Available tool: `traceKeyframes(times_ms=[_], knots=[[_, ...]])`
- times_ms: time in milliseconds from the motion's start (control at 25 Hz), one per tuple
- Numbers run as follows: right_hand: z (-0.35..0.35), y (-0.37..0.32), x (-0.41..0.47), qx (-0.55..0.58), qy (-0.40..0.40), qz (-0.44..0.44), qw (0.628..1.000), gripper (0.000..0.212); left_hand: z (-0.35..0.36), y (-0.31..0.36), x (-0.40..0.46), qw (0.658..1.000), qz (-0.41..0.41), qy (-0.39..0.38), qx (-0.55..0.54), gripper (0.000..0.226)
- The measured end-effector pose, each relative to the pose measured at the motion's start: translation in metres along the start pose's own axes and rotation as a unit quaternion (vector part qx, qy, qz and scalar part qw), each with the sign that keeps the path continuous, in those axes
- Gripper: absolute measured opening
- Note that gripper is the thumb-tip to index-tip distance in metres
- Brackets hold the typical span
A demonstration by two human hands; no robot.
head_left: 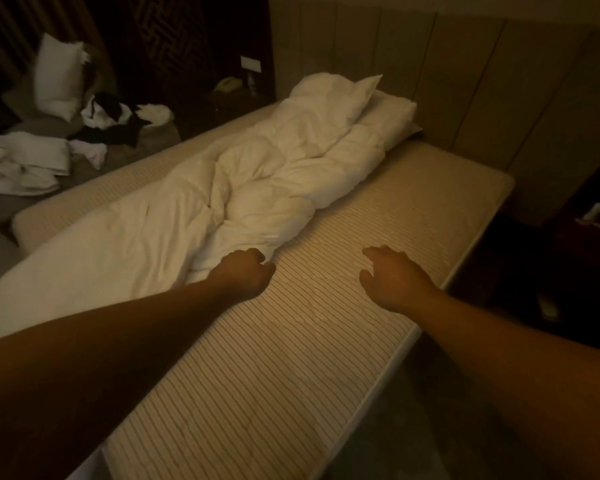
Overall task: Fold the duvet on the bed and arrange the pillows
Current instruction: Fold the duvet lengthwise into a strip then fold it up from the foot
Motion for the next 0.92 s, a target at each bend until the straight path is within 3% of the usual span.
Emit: traceKeyframes(times_ms=[240, 560, 720, 920], knots=[[-0.049, 0.057, 0.045, 0.005, 0.010, -0.014, 1.000, 0.058, -0.018, 0.048, 0.027, 0.998, -0.039, 0.040, -0.028, 0.050], [-0.046, -0.008, 0.183, -0.053, 0.012, -0.125, 0.991, 0.056, -0.012, -0.022, 0.124, 0.983, -0.132, 0.075, -0.103, 0.054], [-0.045, -0.045, 0.274, -0.043, 0.022, -0.163, 0.985, 0.043, -0.005, -0.050, 0.184, 0.974, -0.167, 0.073, -0.138, 0.052], [-0.025, -0.071, 0.365, -0.094, -0.006, -0.192, 0.977, 0.054, -0.008, -0.084, 0.223, 0.960, -0.229, 0.074, -0.143, 0.051]])
Point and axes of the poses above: each hand's wrist, its own x-axis towards the middle knuckle, its own z-axis out of the palm, y = z × x, the point moved 6 cm from there along x, towards the middle knuckle, and after that the axes turned 5 degrees about -x, right-handed, at the moved point
